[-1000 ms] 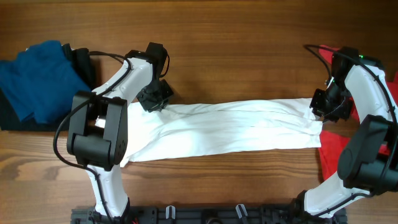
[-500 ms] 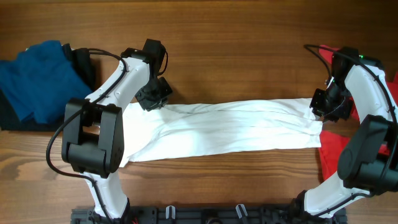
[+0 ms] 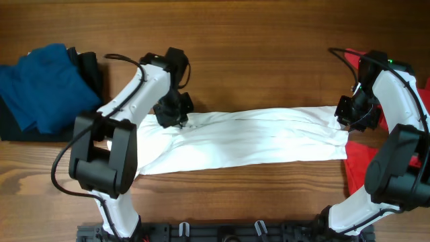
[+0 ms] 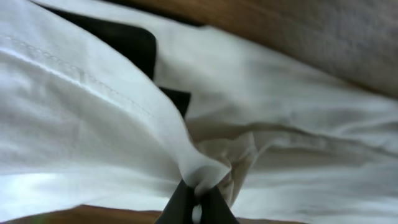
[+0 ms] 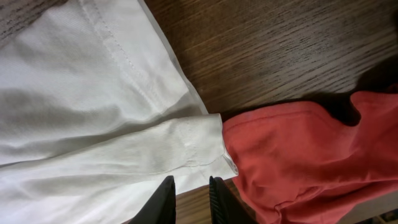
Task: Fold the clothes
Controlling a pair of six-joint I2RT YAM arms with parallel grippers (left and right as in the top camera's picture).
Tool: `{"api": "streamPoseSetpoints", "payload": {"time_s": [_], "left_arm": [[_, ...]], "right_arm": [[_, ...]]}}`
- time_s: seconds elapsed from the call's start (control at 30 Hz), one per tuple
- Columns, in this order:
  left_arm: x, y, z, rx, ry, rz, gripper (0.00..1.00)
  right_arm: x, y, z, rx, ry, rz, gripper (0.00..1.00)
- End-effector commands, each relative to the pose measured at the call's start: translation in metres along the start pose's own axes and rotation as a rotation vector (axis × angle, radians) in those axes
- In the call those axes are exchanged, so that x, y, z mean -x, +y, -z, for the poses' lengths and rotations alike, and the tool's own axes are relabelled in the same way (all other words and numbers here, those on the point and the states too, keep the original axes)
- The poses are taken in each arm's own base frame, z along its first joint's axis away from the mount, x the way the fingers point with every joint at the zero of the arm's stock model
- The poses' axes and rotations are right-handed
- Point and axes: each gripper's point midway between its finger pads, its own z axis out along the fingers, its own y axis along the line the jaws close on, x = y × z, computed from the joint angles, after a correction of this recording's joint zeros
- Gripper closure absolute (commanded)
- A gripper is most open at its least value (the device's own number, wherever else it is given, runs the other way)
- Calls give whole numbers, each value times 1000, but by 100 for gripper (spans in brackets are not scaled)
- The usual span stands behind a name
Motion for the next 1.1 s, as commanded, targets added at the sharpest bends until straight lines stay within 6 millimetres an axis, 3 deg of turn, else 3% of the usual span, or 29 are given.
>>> {"api": "streamPoseSetpoints", "payload": {"time_s": [0.0,0.33,0.67,1.07], "left_arm": [[-21,-11,5,-4,18,-83,96],[-43,-8,2,73,56,-124,96],[-42,-27,-1,43,8,-199,96],[-59,-49,-7,25,6,-278,95]], "right_arm": [[-1,1,5,20,-18,-3,81],[0,2,5,24,-20,-3,81],[-1,2,5,23,-17,-2,81],[-1,2,5,23,-16,-2,81]]}}
